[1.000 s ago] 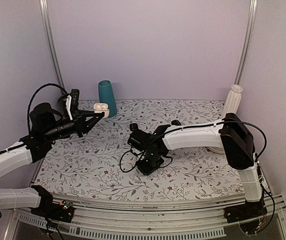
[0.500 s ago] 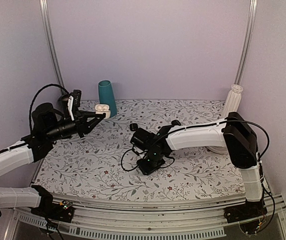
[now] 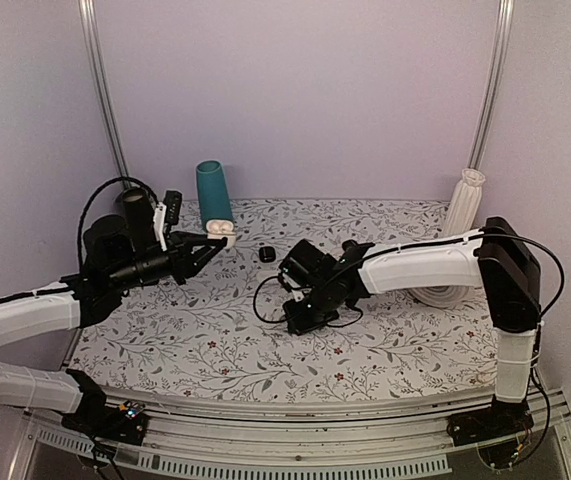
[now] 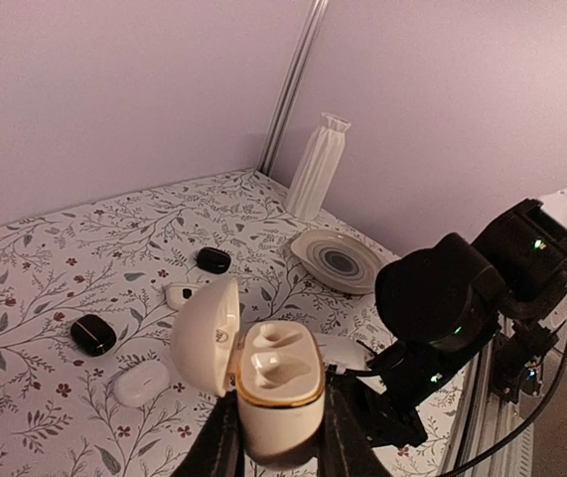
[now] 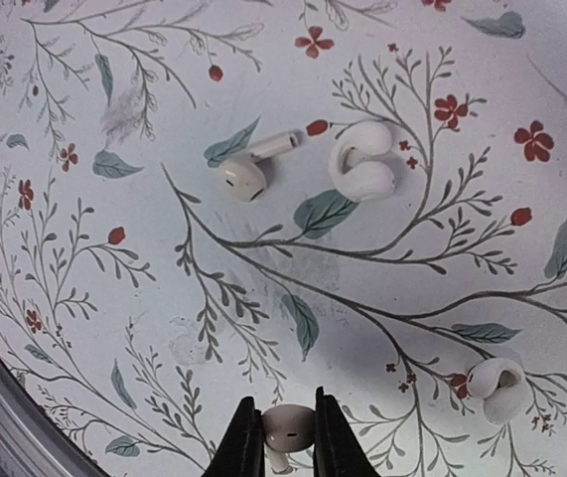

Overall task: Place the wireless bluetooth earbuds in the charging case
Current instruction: Pick up the left earbud from the center of the board, then insert the left earbud into the left side groove of the charging case.

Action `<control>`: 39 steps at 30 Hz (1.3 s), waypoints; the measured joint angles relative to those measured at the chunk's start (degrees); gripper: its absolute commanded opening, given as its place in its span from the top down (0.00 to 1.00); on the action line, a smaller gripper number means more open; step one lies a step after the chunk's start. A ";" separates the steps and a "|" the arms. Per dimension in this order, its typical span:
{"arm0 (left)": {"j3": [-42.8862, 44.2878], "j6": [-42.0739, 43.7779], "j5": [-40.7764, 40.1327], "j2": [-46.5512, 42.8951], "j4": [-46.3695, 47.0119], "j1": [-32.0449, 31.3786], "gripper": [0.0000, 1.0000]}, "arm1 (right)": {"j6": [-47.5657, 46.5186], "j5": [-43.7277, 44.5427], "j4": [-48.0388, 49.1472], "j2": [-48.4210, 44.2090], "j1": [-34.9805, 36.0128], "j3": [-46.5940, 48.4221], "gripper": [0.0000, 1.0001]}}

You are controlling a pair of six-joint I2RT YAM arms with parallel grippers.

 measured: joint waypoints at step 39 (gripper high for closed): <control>5.14 2.16 -0.22 18.23 18.14 -9.88 1.00 | -1.86 18.36 28.57 -25.44 2.69 -2.21 0.87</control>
